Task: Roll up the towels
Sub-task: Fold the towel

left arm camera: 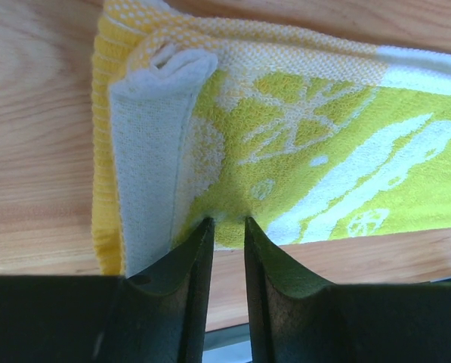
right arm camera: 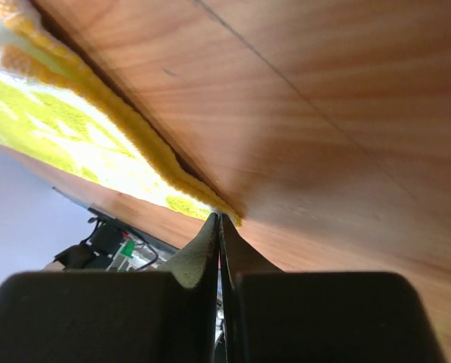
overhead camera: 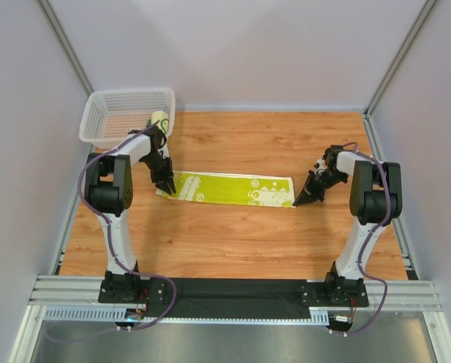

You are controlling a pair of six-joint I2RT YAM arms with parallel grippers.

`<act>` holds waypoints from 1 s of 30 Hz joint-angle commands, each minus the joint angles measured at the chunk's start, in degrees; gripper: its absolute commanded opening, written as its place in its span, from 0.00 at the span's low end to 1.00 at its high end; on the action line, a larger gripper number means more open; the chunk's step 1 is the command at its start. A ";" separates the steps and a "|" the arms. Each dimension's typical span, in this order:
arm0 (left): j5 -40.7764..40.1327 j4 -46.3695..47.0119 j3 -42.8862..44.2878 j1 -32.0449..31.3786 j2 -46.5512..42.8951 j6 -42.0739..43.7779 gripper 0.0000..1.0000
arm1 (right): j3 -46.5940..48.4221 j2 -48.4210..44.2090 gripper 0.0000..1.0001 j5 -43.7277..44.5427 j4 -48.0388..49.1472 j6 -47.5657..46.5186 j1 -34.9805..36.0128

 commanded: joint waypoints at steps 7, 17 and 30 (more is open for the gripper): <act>-3.82 -0.57 1.35 0.75 0.21 1.00 0.31 | 1.34 -5.33 0.00 21.41 -5.02 -0.04 -1.00; -1.98 -3.47 1.79 0.40 -8.58 -0.93 0.70 | 2.68 -14.03 0.44 9.22 -5.64 1.10 -1.00; -1.97 -5.31 2.94 0.49 -17.63 -1.46 0.91 | -11.04 -15.63 0.50 -6.46 11.94 9.37 4.80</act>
